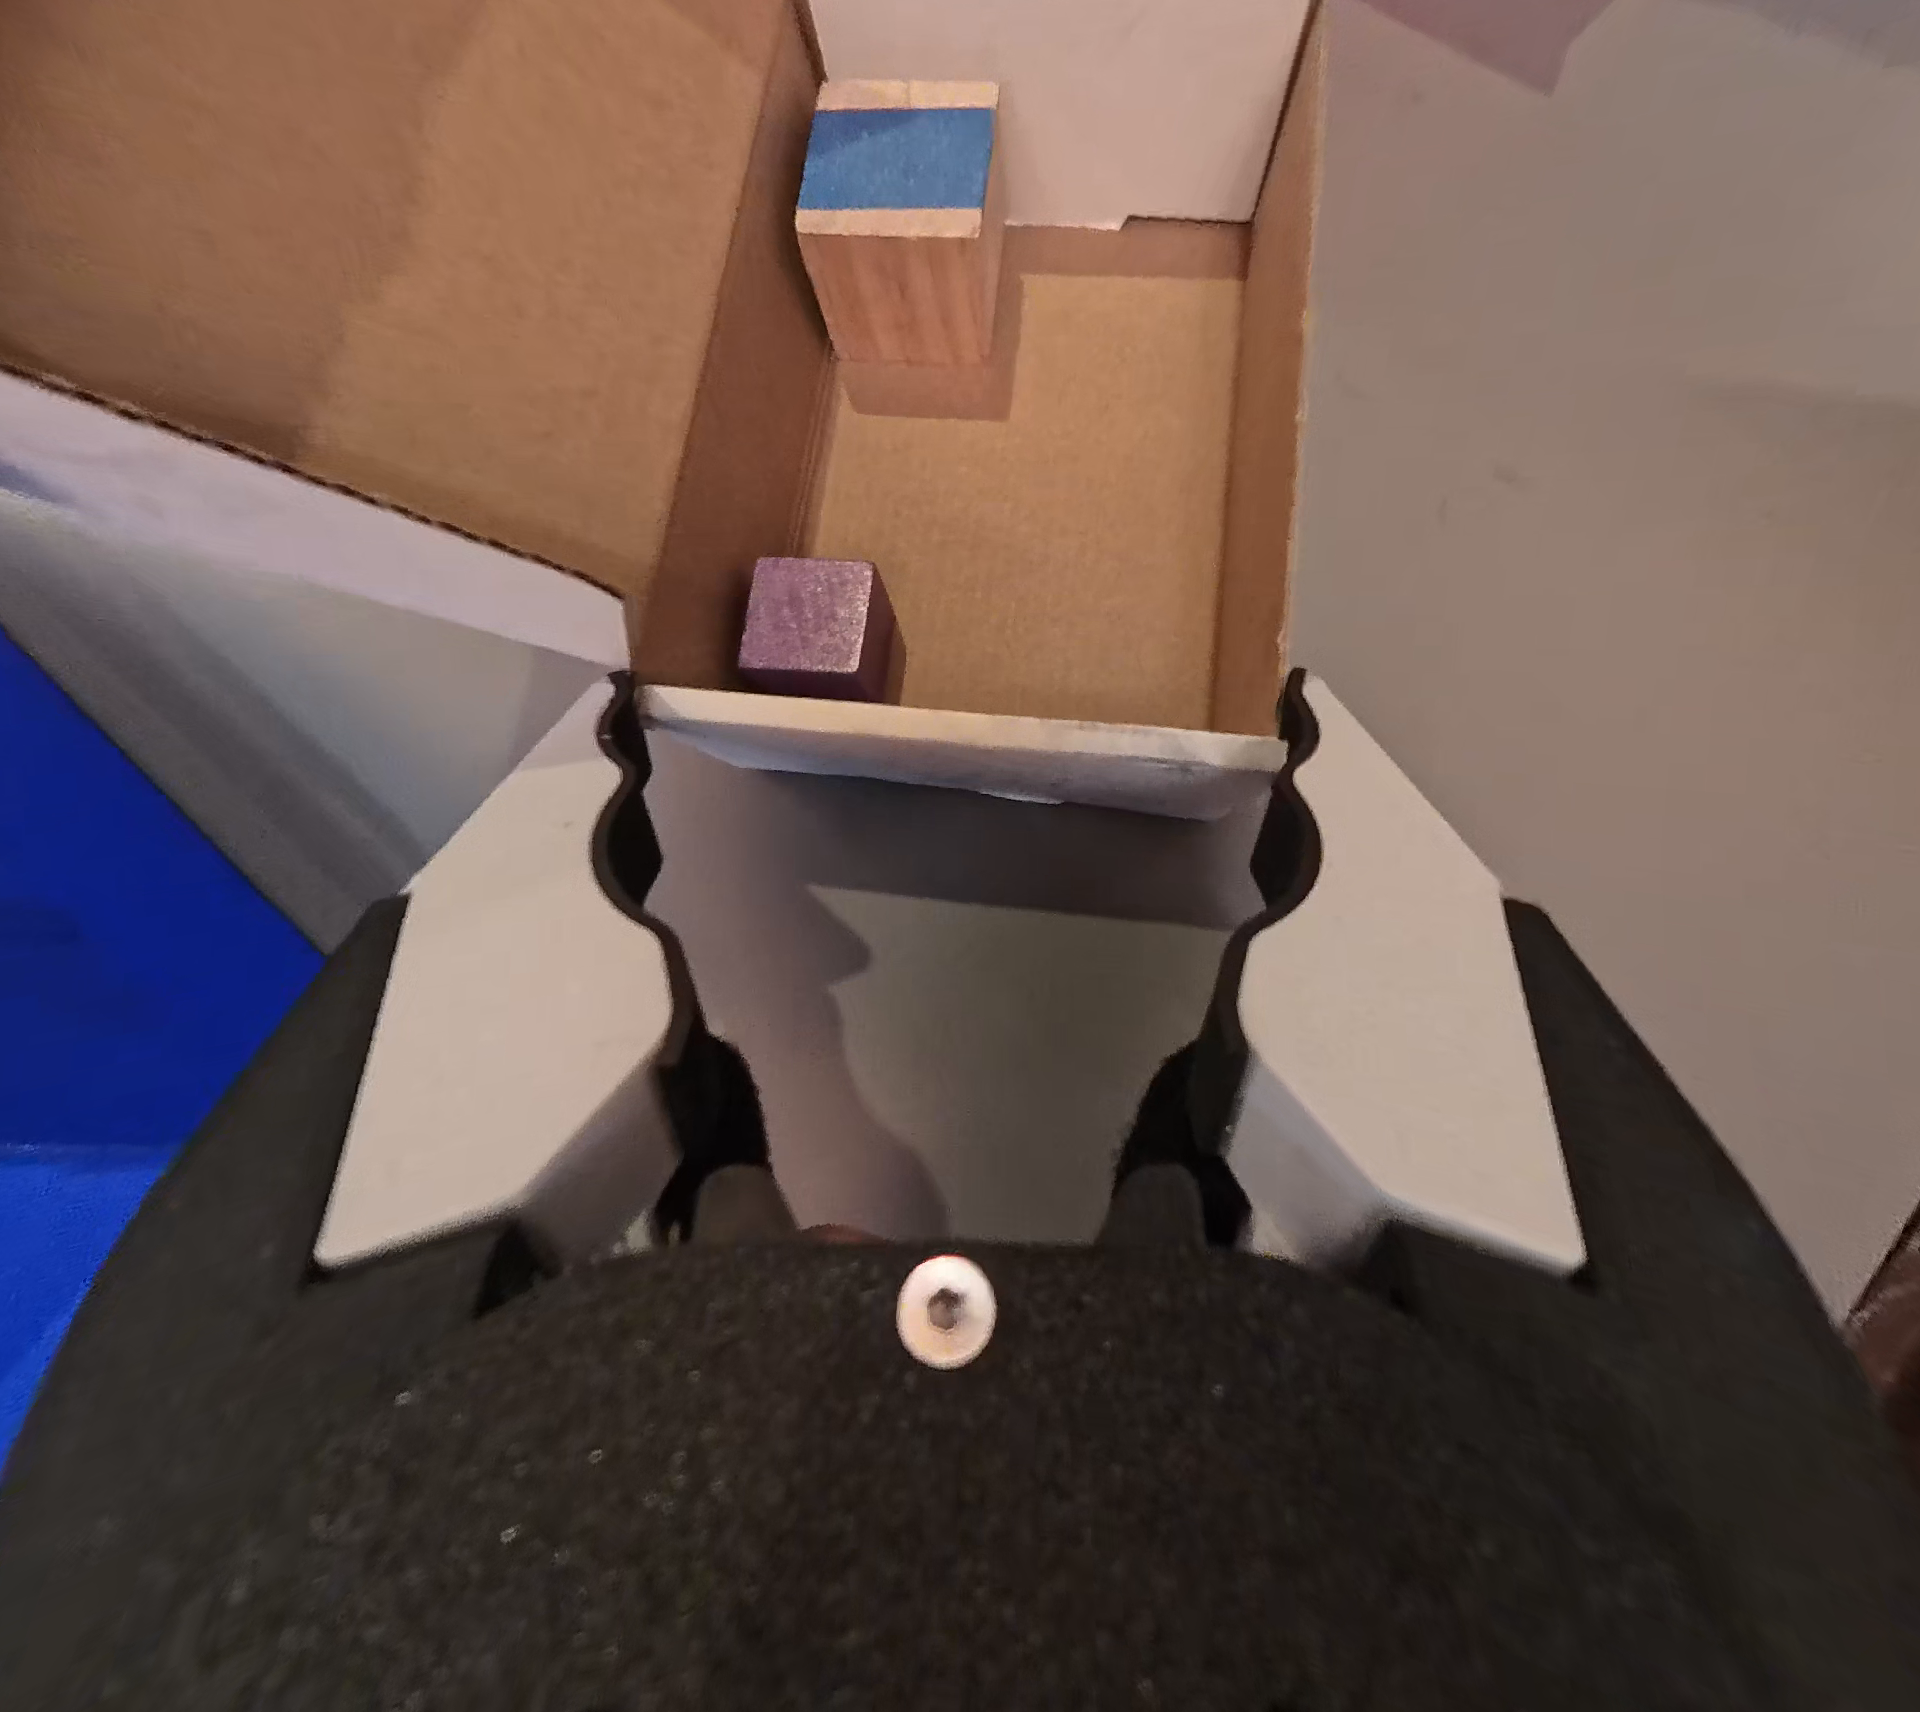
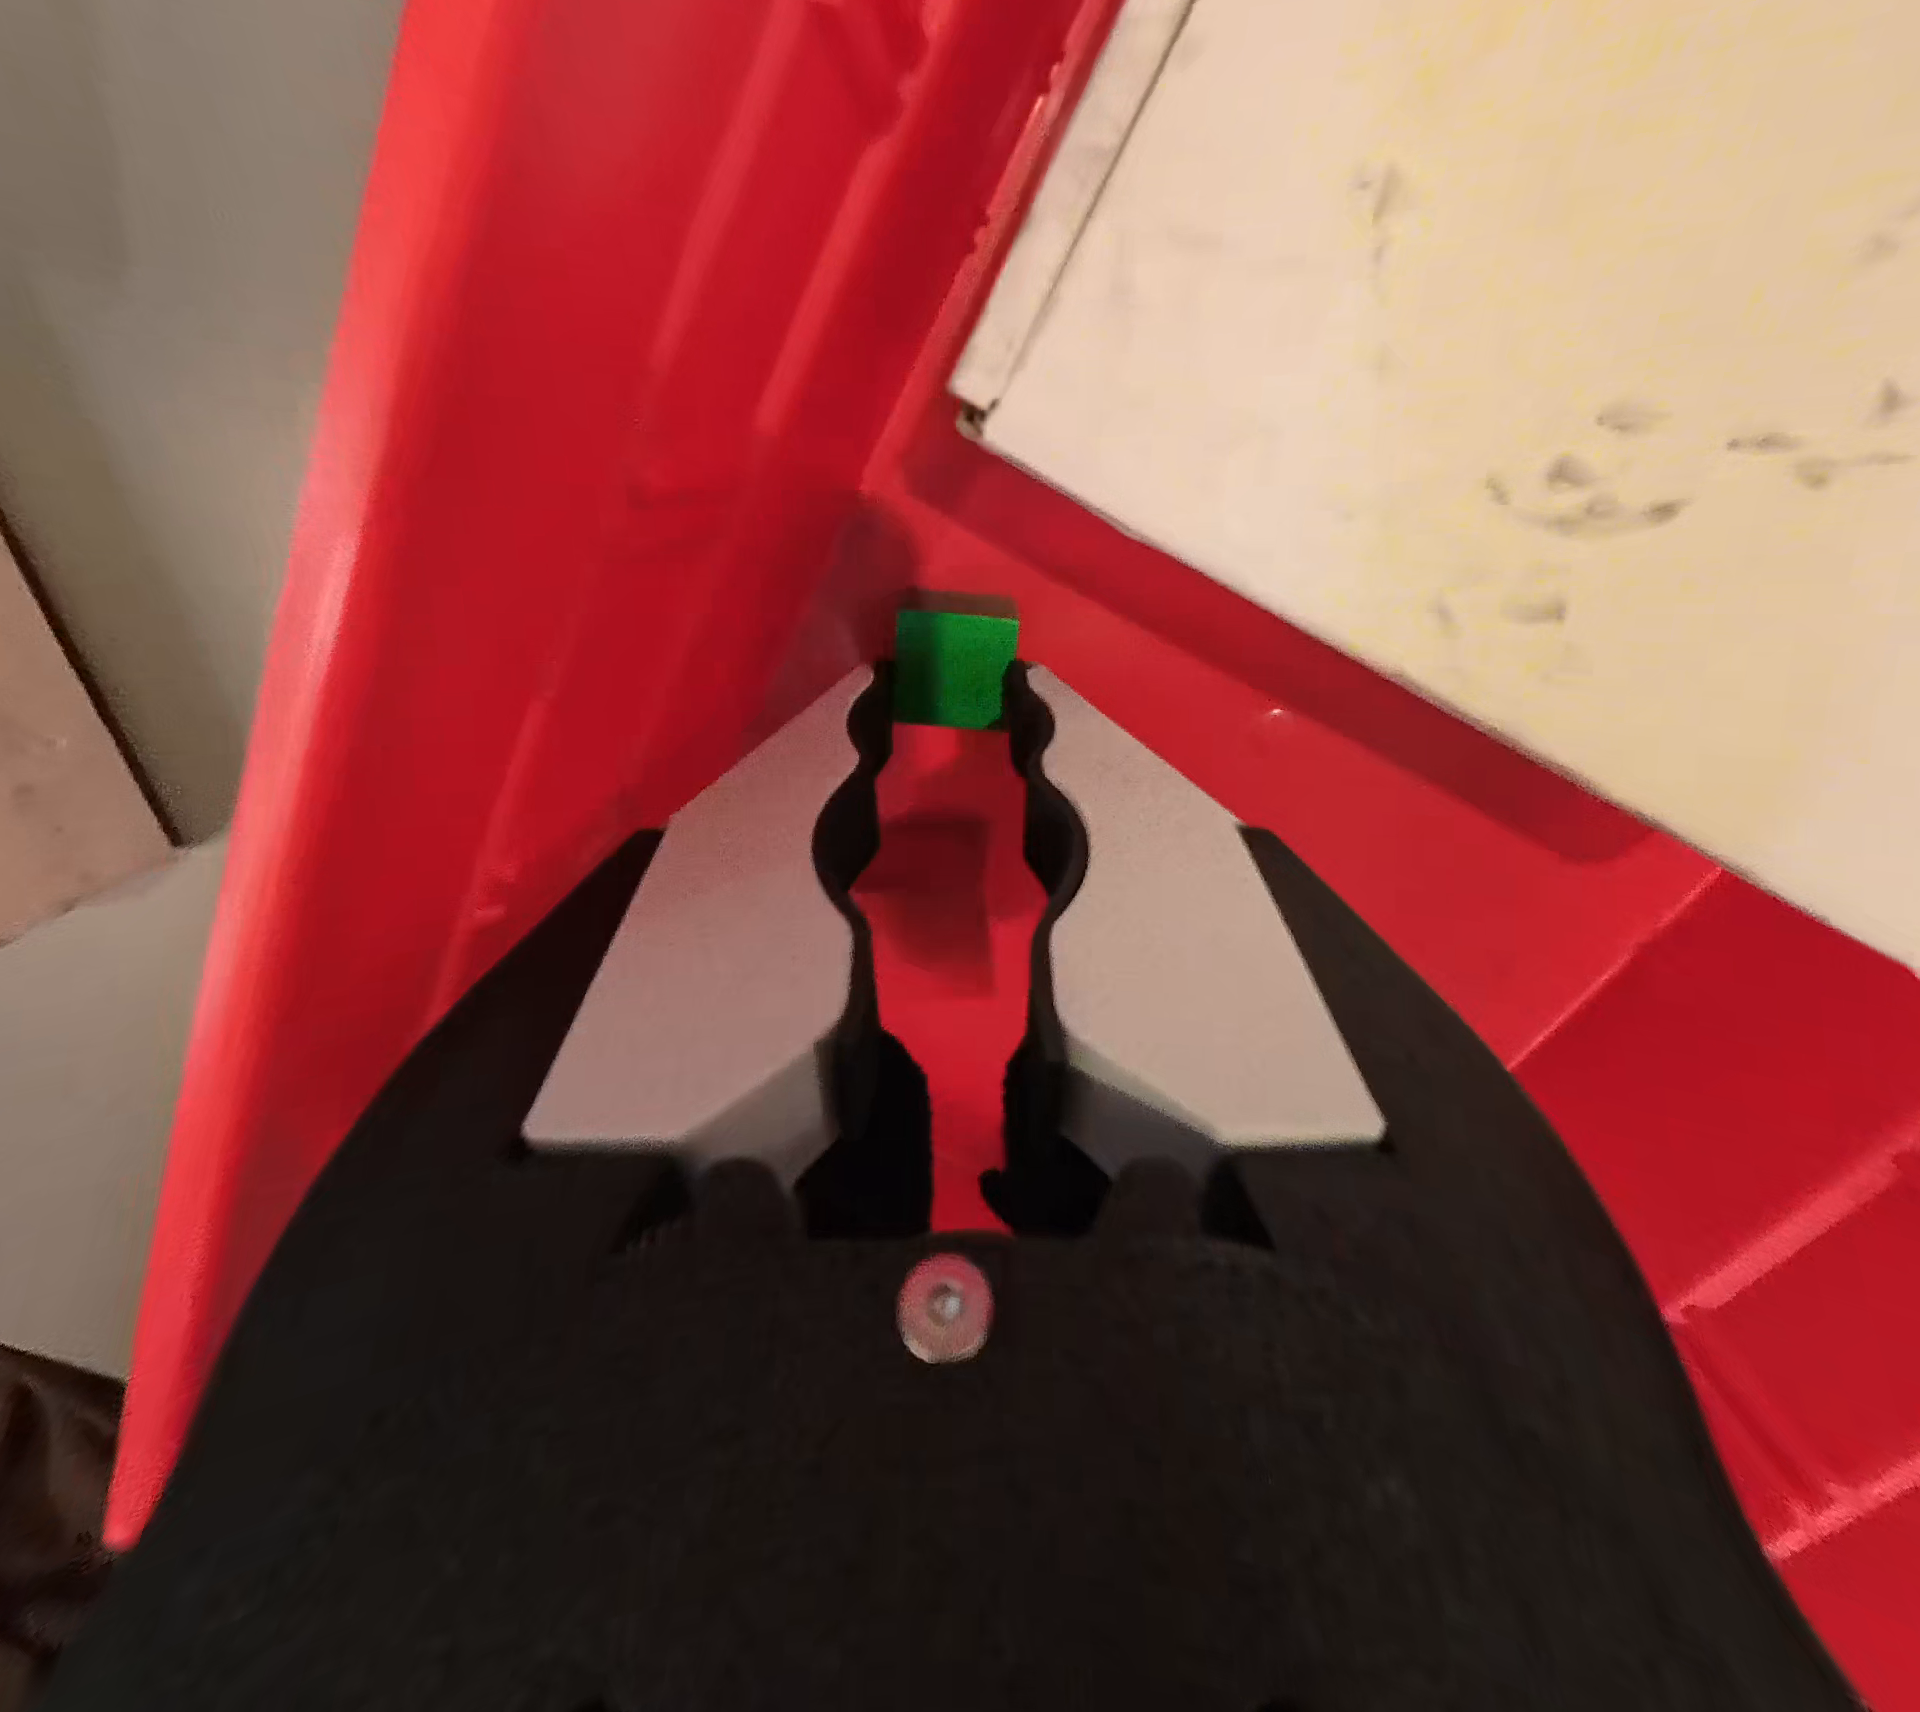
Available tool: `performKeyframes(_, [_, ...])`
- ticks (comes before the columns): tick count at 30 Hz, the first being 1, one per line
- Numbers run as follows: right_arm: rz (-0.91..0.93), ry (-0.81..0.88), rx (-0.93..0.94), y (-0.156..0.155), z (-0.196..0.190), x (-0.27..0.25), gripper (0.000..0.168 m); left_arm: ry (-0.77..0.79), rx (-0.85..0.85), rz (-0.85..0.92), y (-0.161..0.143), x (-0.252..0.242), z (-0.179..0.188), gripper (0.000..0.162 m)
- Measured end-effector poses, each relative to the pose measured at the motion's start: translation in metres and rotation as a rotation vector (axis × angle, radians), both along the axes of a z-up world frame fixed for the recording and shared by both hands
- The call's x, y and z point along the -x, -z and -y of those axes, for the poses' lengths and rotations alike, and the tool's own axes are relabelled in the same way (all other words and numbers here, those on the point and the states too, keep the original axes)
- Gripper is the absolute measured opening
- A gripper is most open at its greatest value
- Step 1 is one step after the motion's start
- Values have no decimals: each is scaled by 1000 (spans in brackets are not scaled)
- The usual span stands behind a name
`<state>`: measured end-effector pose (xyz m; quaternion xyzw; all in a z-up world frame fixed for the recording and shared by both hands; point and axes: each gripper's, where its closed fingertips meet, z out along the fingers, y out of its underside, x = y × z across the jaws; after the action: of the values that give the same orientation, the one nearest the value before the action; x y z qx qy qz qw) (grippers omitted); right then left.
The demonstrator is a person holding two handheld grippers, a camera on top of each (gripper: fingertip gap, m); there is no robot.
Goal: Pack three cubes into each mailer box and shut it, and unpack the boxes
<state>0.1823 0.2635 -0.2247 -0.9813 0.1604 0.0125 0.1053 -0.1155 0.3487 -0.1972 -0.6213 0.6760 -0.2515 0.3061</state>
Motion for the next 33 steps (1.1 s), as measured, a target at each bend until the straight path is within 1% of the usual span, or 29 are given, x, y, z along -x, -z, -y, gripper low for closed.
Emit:
performKeyframes(4, [12,10,8,0,-2,-1,22,16,4,1,0,0,0,117])
performKeyframes(5, [15,14,-9,-1,-3,-1,24,22,4,3,0,0,0,117])
performKeyframes(6, [14,25,-29,-5,-3,-2,35,27,6,6,0,1,0,117])
performKeyframes(7, [8,35,-50,-11,-1,-2,41,32,9,11,0,1,0,117])
performKeyframes(8, [5,52,-82,-24,1,-2,42,38,12,16,0,1,0,117])
performKeyframes(9, [9,75,-131,-42,2,-3,42,46,13,22,0,1,1,117])
performKeyframes(10, [20,94,-201,-67,2,-3,42,57,12,29,-1,1,1,117])
performKeyframes(12, [67,64,-403,-131,-7,11,46,87,10,43,-1,1,1,117])
performKeyframes(14, [96,18,-655,-194,-22,45,46,94,37,55,-1,1,1,117])
performKeyframes(15, [73,-1,-748,-213,-28,69,45,90,48,57,-2,1,0,116])
performKeyframes(16, [35,-34,-784,-217,-33,97,46,89,44,56,-1,1,0,116])
performKeyframes(17, [1,-68,-766,-209,-37,124,50,89,32,56,-1,1,0,116])
performKeyframes(18, [-20,-102,-712,-193,-42,146,57,88,17,53,-1,1,0,116])
performKeyframes(21, [-62,-192,-513,-133,-58,195,58,63,15,44,-1,2,1,116])
performKeyframes(23, [-65,-227,-382,-96,-65,212,59,54,20,44,-1,2,1,116])
performKeyframes(25, [6,-239,-324,-72,-75,213,58,54,15,46,-1,2,1,116])
performKeyframes(28, [62,-223,-244,-47,-83,210,53,51,4,43,-1,2,2,116])
performKeyframes(30, [100,-190,-234,-42,-88,204,49,52,-1,41,-1,2,3,116])
performKeyframes(33, [171,-202,-196,-38,-90,198,43,59,-10,39,-1,2,4,116])
